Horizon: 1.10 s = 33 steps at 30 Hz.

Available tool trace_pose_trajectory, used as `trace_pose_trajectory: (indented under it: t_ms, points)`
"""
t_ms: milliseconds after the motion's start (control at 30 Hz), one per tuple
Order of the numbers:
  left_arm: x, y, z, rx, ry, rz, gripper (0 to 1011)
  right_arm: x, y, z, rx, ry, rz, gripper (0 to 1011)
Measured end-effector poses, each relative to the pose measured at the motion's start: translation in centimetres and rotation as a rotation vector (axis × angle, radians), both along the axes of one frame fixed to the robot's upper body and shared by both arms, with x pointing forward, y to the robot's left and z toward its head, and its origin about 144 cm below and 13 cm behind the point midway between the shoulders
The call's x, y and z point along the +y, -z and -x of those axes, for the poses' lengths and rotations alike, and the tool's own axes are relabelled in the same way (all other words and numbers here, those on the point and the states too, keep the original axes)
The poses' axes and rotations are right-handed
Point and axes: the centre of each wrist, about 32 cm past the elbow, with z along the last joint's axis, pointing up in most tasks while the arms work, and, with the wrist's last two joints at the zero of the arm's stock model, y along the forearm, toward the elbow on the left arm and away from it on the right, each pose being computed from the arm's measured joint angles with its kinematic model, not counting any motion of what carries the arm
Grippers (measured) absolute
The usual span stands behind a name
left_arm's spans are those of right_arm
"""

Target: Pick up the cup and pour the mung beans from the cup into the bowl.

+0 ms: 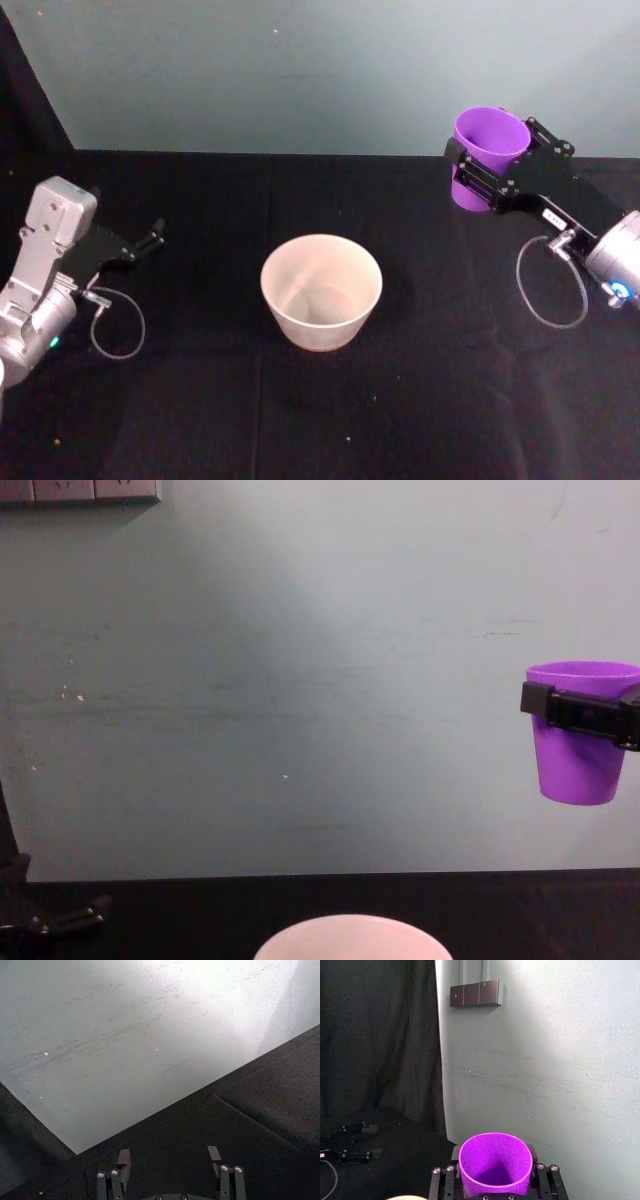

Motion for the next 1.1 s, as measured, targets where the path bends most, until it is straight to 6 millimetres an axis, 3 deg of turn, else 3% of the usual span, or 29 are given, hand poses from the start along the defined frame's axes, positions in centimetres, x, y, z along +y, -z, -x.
trace_pose_trajectory:
  t_ms: [1100]
  points:
    - [0.00,0.00,0.00,0.000,0.000,0.000,1000,0.00,0.00,0.00,0.000,0.000,0.000,743]
